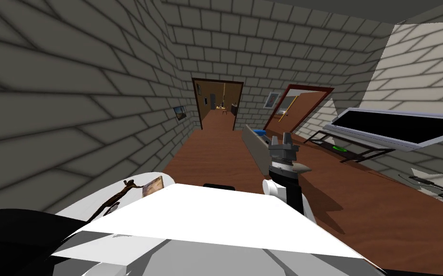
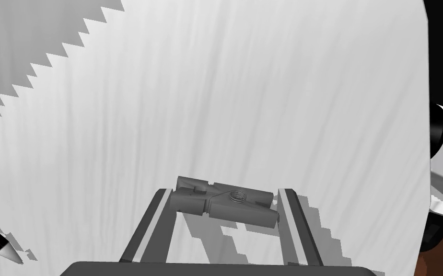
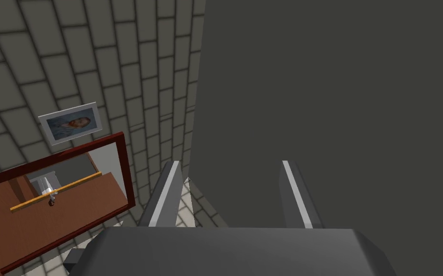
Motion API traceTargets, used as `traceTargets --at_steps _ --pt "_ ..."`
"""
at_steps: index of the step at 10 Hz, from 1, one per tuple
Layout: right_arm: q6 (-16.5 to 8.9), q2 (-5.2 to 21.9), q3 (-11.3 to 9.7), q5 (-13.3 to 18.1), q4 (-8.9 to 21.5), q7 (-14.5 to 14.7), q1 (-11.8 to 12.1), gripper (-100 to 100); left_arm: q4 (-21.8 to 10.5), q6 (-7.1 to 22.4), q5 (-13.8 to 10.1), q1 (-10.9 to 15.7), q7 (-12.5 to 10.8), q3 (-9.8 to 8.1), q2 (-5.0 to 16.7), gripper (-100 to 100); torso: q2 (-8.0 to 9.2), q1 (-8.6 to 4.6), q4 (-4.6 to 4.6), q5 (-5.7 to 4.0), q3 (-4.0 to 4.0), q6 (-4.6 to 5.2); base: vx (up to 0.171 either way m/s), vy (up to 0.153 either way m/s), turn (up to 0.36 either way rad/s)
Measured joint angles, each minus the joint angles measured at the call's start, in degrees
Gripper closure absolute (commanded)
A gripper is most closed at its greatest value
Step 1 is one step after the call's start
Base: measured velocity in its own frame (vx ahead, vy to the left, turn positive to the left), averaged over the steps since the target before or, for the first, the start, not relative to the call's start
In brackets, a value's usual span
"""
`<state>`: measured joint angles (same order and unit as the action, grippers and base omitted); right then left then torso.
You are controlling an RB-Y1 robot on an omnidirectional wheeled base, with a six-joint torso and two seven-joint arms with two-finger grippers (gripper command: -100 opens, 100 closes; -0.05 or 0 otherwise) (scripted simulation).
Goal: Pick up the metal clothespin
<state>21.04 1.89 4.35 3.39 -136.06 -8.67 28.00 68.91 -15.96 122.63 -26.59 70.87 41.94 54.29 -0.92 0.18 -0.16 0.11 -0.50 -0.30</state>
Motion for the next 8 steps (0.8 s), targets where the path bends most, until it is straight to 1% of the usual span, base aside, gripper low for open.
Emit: traceTargets --at_steps 1,2,3,4,5,6,7,8 --pt "0.0 0.0 0.0 0.0 0.0 0.0 0.0 0 0.3 -0.6 -1.1 0.8 1.2 0.43 0.7 100 0.01 0.00 -0.01 0.00 0.00 0.00 0.021 -0.023 0.181" --pt "0.0 0.0 0.0 0.0 0.0 0.0 0.0 0 1.1 -1.4 -1.9 1.6 2.0 0.69 1.7 100 0.02 0.03 0.00 -0.01 0.01 0.03 0.010 -0.017 0.030" --pt "0.0 0.0 0.0 0.0 0.0 0.0 0.0 0 1.0 -1.7 -2.9 2.1 2.7 1.11 2.1 100 0.06 0.06 0.01 0.00 0.03 0.08 0.007 -0.015 0.082" --pt "0.0 0.0 0.0 0.0 0.0 0.0 0.0 0 0.8 -1.9 -4.3 3.0 3.9 1.80 2.6 100 0.07 0.07 0.00 0.01 0.03 0.06 0.012 -0.018 0.189" --pt "0.0 0.0 0.0 0.0 0.0 0.0 0.0 0 0.4 -2.1 -6.3 4.3 5.7 2.78 3.3 100 0.07 0.07 -0.01 0.00 0.03 0.02 0.013 -0.023 0.202" --pt "0.0 0.0 0.0 0.0 0.0 0.0 0.0 0 0.7 -2.7 -7.1 5.2 6.7 3.21 3.9 100 0.07 0.04 -0.01 0.01 0.03 0.01 0.015 -0.026 0.186" --pt "0.0 0.0 0.0 0.0 0.0 0.0 0.0 0 1.6 -3.5 -8.0 5.8 7.4 3.56 5.1 100 0.06 0.03 0.00 -0.02 0.03 0.01 0.008 -0.013 0.034" --pt "0.0 0.0 0.0 0.0 0.0 0.0 0.0 0 1.8 -3.6 -8.1 5.9 7.6 3.60 5.3 0 0.09 0.07 0.00 0.02 0.04 0.04 0.000 0.000 0.000"
